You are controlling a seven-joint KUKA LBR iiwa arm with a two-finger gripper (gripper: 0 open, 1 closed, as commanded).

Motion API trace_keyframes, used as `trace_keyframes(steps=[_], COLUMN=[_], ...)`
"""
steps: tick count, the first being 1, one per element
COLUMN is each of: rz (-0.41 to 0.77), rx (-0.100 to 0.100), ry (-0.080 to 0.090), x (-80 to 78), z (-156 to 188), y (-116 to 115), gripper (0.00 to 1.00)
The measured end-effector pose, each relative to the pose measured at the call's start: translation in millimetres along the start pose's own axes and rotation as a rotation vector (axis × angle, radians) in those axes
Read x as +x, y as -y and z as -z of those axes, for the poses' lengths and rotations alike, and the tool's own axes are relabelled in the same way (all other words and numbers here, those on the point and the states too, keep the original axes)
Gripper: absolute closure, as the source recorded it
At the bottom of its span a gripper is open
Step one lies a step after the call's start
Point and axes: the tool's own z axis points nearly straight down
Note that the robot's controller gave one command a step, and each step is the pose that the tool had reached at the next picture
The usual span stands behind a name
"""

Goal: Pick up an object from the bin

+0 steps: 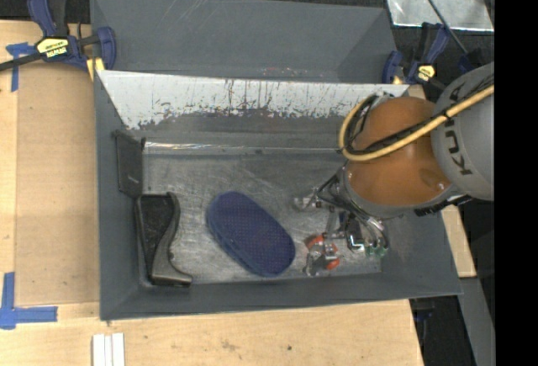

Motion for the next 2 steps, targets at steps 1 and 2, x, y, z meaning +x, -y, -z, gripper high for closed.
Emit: trace_keyframes(steps=[1,2], rz=[0.190,0.283], rx=[0.005,0.003], ry=[0.014,0.017], x=[-43.0,-10.6], z=[45.7,-55.4], y=[67.8,72.4], gripper=[0.00,0.00])
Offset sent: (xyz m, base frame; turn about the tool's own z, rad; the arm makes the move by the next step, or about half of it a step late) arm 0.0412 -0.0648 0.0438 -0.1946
